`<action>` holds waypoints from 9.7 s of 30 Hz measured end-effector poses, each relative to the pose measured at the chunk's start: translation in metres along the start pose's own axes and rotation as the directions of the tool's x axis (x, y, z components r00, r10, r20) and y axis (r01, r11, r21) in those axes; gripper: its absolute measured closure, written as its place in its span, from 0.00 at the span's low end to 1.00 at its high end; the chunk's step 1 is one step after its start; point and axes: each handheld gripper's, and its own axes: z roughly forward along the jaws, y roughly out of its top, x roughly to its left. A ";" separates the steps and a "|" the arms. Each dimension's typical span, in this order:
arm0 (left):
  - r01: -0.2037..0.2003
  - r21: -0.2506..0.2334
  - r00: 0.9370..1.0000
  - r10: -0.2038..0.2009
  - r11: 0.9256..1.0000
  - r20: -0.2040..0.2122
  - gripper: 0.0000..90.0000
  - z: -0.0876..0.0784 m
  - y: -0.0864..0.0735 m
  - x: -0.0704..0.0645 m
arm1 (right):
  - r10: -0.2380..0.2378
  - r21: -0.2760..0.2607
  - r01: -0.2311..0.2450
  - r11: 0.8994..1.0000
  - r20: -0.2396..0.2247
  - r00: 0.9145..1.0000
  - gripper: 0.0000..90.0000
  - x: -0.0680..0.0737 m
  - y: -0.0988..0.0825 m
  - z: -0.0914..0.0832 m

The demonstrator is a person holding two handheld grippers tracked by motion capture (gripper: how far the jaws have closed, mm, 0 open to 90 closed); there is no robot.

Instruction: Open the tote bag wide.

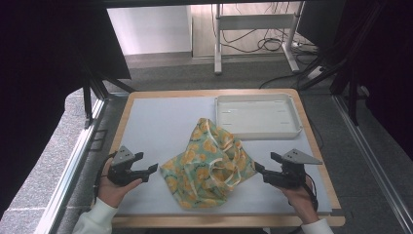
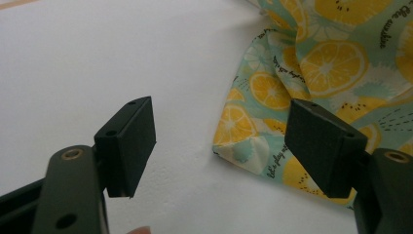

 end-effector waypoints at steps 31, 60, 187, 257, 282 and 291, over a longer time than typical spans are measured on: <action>0.001 -0.018 0.998 0.000 1.000 0.068 0.44 -0.009 0.007 -0.009 | 0.013 0.063 -0.017 0.998 0.048 0.999 0.30 -0.008 -0.007 0.004; -0.238 -0.035 0.937 0.239 0.971 0.255 0.24 0.014 0.094 -0.109 | 0.028 0.045 -0.029 0.999 0.022 0.999 0.70 -0.010 -0.002 -0.001; -0.044 -0.087 0.974 0.062 0.995 0.217 1.00 -0.026 0.081 -0.029 | -0.203 0.142 0.238 0.961 -0.227 0.953 0.97 0.026 0.046 0.112; -0.264 0.058 0.946 0.246 0.963 0.212 0.97 0.033 0.111 -0.069 | -0.187 -0.035 0.186 0.982 -0.340 0.922 0.97 0.089 0.145 0.107; -0.040 -0.168 0.985 0.067 0.985 0.160 1.00 -0.018 0.113 -0.016 | -0.133 0.033 0.148 0.988 -0.280 0.951 0.32 0.065 0.095 0.070; -0.037 -0.168 0.984 0.065 0.985 0.166 1.00 -0.017 0.113 -0.018 | -0.161 0.153 0.221 0.963 -0.328 0.931 0.40 0.072 0.058 0.096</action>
